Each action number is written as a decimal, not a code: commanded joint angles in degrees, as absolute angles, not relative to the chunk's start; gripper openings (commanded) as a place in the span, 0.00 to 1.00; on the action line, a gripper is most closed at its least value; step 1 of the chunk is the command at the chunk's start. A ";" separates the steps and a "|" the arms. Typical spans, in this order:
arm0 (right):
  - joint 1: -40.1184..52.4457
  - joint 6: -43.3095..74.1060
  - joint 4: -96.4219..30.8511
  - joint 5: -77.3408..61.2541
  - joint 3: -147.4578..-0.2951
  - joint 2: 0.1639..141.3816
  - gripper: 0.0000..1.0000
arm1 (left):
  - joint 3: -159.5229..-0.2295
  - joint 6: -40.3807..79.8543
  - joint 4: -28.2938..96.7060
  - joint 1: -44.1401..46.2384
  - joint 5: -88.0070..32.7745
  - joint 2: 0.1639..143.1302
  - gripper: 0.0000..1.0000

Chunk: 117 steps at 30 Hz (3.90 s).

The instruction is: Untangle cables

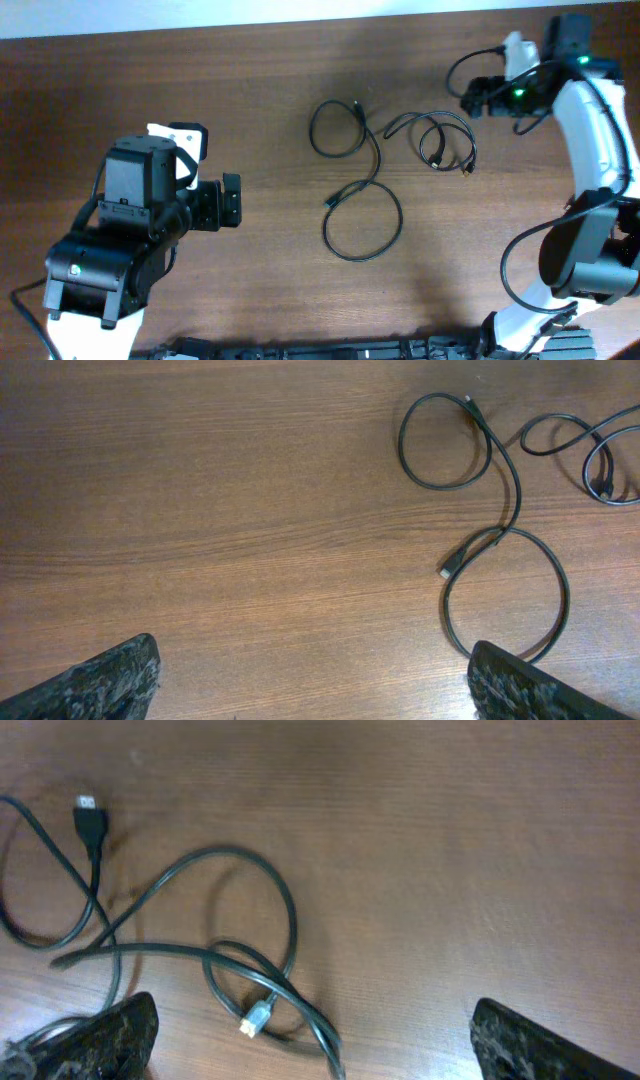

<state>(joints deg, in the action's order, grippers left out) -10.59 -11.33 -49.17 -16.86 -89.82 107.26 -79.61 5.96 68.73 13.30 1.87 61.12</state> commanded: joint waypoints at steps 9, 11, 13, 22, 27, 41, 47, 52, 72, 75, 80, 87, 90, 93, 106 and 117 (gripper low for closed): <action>-1.43 -19.53 -38.46 -17.39 -77.80 107.53 1.00 | -80.68 5.06 68.64 12.95 1.21 61.06 0.99; -0.82 -19.51 -37.17 -17.41 -77.23 107.53 0.91 | -80.68 5.06 68.64 12.95 1.21 61.06 0.99; -0.69 -19.51 -36.88 -17.43 -77.14 107.53 0.84 | -80.68 5.06 68.64 12.95 1.21 61.06 0.99; -0.69 -16.43 -37.04 -22.17 -77.14 107.53 0.83 | -80.68 5.06 68.64 12.95 1.21 61.06 0.99; -0.71 -15.55 -40.99 -28.21 -77.14 107.53 0.89 | -80.68 5.06 68.64 12.95 1.21 61.06 0.99; 1.34 21.34 -33.78 -27.55 -77.01 108.66 0.99 | -80.68 5.06 68.64 12.95 1.21 61.06 0.99; 7.86 31.24 -31.22 -17.78 -76.27 110.37 0.99 | -80.68 5.06 68.64 12.95 1.21 61.06 0.99; 12.93 36.03 -28.21 -5.23 -76.27 110.39 0.79 | -80.68 5.06 68.64 12.95 1.21 61.06 0.99; 15.68 37.17 -19.57 11.86 -76.27 115.48 0.04 | -80.68 5.06 68.64 12.95 1.21 61.06 0.99; 15.68 37.17 -19.18 11.86 -76.38 115.35 0.04 | -80.68 5.06 68.64 12.95 1.21 61.06 0.99; 15.68 36.88 -19.84 11.27 -76.84 113.95 0.04 | -80.68 5.06 68.64 12.95 1.21 61.06 0.99; 15.68 34.15 -20.64 11.35 -76.84 104.55 0.04 | -80.68 5.06 68.64 12.95 1.21 61.06 0.99; 15.68 32.34 -20.53 15.22 -76.84 98.76 0.04 | -80.68 5.06 68.64 12.95 1.21 61.06 0.99; 15.68 28.12 -20.49 24.14 -76.84 91.55 0.04 | -80.68 5.06 68.64 12.95 1.21 61.06 0.99; 9.50 9.23 -13.08 58.76 -76.82 78.15 0.04 | -80.68 5.06 68.64 12.95 1.21 61.06 0.99; -10.00 9.28 -20.05 52.99 -76.82 78.22 0.04 | -80.68 5.06 68.64 12.95 1.21 61.06 0.99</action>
<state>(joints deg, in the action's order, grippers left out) -4.34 10.07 -18.52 56.07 -76.60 78.59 -79.61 5.96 68.73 13.30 1.87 61.12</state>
